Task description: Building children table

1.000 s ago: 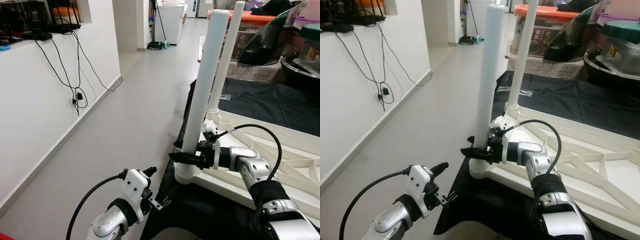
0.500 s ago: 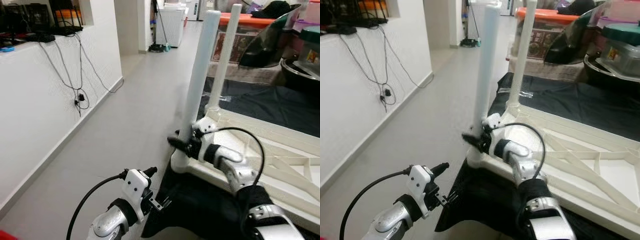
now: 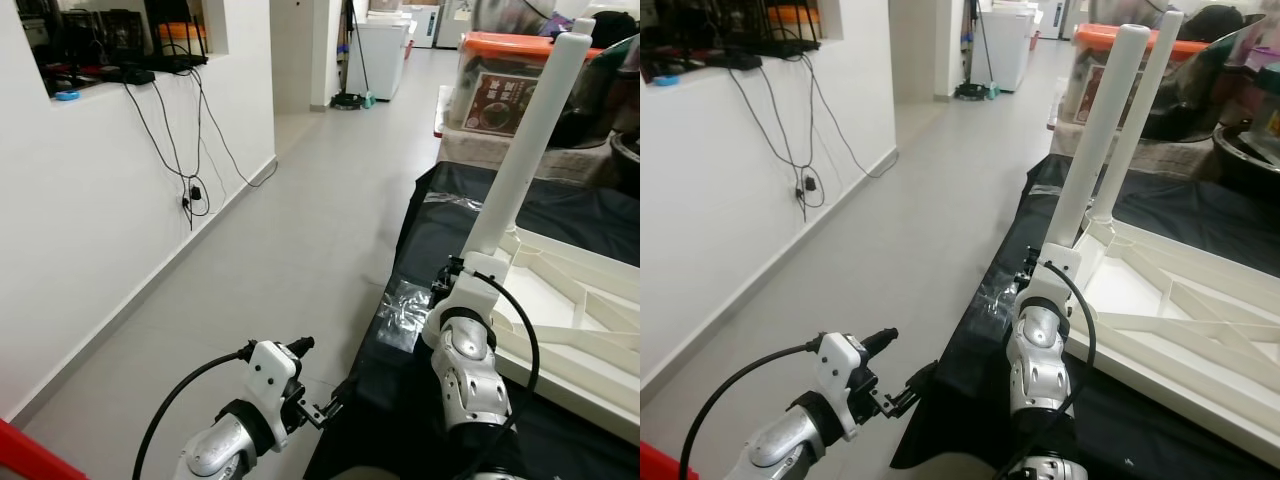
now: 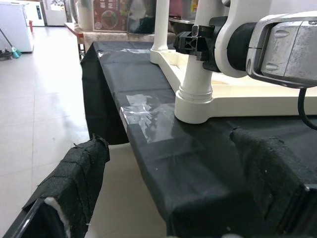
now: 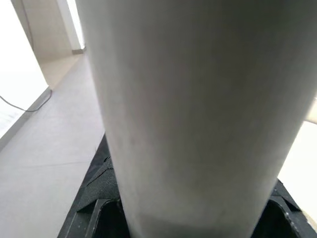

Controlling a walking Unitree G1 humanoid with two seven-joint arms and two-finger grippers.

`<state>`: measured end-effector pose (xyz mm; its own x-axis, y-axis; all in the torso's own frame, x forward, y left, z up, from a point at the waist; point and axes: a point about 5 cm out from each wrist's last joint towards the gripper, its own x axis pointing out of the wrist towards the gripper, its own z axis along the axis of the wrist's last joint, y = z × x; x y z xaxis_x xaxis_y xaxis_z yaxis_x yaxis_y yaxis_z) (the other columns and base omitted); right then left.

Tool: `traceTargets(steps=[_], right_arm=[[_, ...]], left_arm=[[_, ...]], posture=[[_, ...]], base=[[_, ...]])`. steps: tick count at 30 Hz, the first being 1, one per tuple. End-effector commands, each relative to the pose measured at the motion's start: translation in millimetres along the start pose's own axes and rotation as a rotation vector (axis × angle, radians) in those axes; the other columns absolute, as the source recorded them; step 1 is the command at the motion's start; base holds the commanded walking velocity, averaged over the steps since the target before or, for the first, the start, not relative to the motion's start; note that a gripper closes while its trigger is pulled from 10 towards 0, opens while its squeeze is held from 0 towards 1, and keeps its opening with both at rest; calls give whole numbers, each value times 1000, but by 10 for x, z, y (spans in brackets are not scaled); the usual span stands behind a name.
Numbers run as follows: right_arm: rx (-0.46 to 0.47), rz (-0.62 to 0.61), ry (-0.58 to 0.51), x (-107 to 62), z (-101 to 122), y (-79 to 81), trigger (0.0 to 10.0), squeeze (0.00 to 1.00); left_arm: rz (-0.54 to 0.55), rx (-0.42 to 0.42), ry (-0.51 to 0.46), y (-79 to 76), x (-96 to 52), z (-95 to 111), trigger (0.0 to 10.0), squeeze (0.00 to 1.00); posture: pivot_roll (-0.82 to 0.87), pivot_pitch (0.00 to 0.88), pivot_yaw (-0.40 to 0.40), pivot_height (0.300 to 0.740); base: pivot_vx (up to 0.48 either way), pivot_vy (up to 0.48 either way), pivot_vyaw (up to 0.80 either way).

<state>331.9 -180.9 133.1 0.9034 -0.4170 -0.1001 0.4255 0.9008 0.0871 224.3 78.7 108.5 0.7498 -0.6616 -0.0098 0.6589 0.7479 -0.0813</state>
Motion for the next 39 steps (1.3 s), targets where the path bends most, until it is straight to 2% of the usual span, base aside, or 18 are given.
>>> traceTargets(steps=[1,2,3,4,9,10,15,18,19,20,22,25,26,28,30,32,35,39], right_arm=[[6,-87,72,8,-160,-175,4784,0],[10,-69,62,12,-153,-128,10000,0],[10,-69,62,12,-153,-128,10000,0],[56,52,32,19,-135,33,10000,1000],[64,123,-14,-16,-60,135,10000,1000],[75,157,-29,-17,-18,154,10000,0],[142,345,-93,75,168,166,10000,0],[133,541,-65,173,213,180,10000,0],[133,541,-65,173,213,180,10000,0],[116,653,-34,228,247,170,10000,0],[123,697,-21,241,266,171,10000,0],[127,862,26,236,317,211,10000,0],[94,975,53,221,321,235,10000,0],[94,975,53,221,321,235,10000,0],[42,1160,99,168,296,279,10000,0],[42,1160,99,168,296,279,10000,0],[-23,1521,221,11,225,305,10000,0],[-119,1630,295,-2,152,297,10000,0]], left_arm=[[3,-8,9,-10,-2,-12,10000,0],[5,-9,7,-12,-2,-12,10000,0],[5,-9,7,-12,-2,-12,10000,0],[-2,-9,10,-12,4,-13,10000,0],[-7,-4,15,-4,5,-14,10000,0],[-5,-4,14,-2,4,-14,10000,0],[2,-10,13,4,8,-14,10000,0],[2,-12,13,3,12,-18,10000,0],[2,-12,13,3,12,-18,10000,0],[2,-13,11,4,18,-14,10000,0],[2,-14,10,4,20,-12,10000,0],[3,-12,10,8,22,-8,10000,0],[3,-12,10,13,19,-5,10000,0],[3,-12,10,13,19,-5,10000,0],[0,-13,13,23,14,-7,10000,0],[0,-13,13,23,14,-7,10000,0],[0,-4,19,31,3,-11,10000,0],[4,2,20,32,-5,-7,10000,0]], posture=[[49,0,-41,740],[38,0,-35,740],[38,0,-35,740],[34,0,-29,740],[31,0,-26,740],[29,0,-28,740],[28,0,-27,740],[28,0,-27,740],[28,0,-27,740],[28,0,-30,740],[28,0,-30,740],[35,0,-28,740],[44,0,-23,740],[44,0,-23,740],[56,0,-19,740],[56,0,-19,740],[83,0,-29,740],[88,0,-32,740]], base=[[0,0,0],[0,0,0],[0,0,0],[0,0,0],[0,0,0],[0,0,0],[0,0,0],[0,0,0],[0,0,0],[0,0,0],[0,0,0],[0,0,0],[0,0,0],[0,0,0],[0,0,0],[0,0,0],[0,0,0],[0,0,0]])
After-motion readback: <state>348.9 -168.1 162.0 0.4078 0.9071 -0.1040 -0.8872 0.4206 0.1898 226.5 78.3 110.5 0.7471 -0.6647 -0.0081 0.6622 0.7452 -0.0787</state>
